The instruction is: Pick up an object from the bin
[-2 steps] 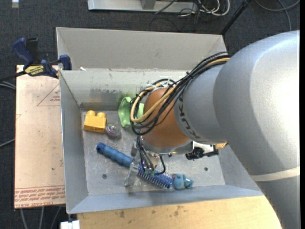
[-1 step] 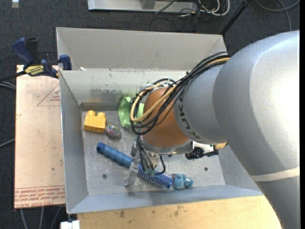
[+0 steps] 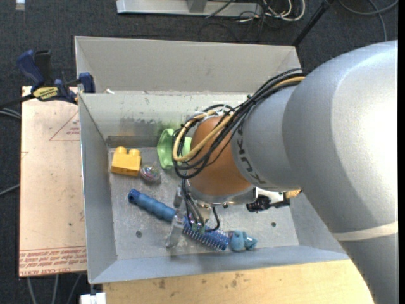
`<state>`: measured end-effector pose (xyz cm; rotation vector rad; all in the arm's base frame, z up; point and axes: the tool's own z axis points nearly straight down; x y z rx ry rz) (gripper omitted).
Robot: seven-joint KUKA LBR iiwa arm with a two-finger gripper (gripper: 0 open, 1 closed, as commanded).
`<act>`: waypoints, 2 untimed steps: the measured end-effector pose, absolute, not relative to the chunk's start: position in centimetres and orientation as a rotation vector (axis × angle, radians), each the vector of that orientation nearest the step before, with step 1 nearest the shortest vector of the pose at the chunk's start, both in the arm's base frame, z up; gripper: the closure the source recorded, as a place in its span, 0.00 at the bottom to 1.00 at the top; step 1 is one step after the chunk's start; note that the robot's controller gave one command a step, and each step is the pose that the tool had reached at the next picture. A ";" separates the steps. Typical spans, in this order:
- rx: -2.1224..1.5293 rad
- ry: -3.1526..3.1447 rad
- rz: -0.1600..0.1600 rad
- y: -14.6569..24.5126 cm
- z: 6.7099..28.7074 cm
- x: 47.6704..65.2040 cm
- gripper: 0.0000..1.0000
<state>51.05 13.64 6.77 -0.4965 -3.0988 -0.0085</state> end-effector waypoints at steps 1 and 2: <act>-0.497 -3.100 -0.009 13.6 6.8 51.1 1.00; -0.497 -3.102 -0.002 13.6 8.5 51.1 1.00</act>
Offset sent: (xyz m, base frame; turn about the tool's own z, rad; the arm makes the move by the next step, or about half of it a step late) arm 0.0000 0.0000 0.0000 0.0000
